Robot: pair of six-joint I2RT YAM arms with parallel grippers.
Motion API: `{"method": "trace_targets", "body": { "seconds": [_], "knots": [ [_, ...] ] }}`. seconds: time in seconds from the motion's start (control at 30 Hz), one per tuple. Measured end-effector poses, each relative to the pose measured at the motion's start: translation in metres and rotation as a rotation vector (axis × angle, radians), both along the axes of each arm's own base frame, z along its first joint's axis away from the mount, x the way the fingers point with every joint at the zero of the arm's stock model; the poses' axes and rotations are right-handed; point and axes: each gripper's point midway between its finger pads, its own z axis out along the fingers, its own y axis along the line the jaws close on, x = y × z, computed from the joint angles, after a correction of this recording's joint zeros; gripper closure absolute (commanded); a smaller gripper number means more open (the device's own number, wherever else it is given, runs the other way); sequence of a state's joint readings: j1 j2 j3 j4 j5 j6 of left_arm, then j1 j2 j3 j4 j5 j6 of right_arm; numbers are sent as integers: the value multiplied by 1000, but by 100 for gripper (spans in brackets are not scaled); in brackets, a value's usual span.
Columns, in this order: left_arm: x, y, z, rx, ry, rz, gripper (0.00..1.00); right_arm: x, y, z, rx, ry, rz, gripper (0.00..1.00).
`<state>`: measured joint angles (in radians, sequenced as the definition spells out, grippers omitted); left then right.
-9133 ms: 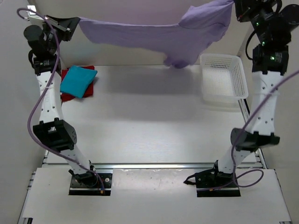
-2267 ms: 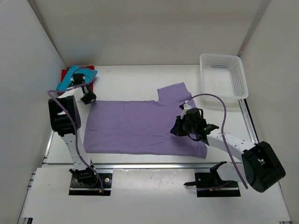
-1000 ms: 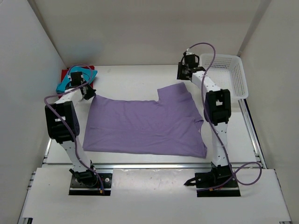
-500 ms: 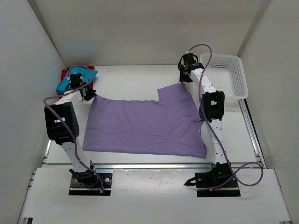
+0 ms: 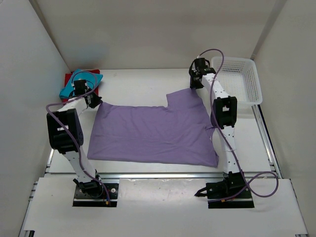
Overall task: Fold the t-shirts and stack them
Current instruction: Grap the side of the flattened tshirt furthest away from the robot with both arms
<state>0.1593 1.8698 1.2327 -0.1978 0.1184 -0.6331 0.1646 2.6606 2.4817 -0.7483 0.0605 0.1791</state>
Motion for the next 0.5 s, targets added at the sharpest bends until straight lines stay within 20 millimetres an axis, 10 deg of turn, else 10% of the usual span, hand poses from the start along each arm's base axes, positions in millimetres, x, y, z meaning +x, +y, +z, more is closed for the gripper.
{"method": "trace_targets", "body": {
  "seconds": [0.2, 0.5],
  "knots": [
    [-1, -3, 1, 1, -9, -5, 100, 2, 1, 1, 14, -8, 9, 100],
    [-14, 2, 4, -27, -23, 7, 100, -17, 5, 27, 3, 13, 92, 100]
  ]
}}
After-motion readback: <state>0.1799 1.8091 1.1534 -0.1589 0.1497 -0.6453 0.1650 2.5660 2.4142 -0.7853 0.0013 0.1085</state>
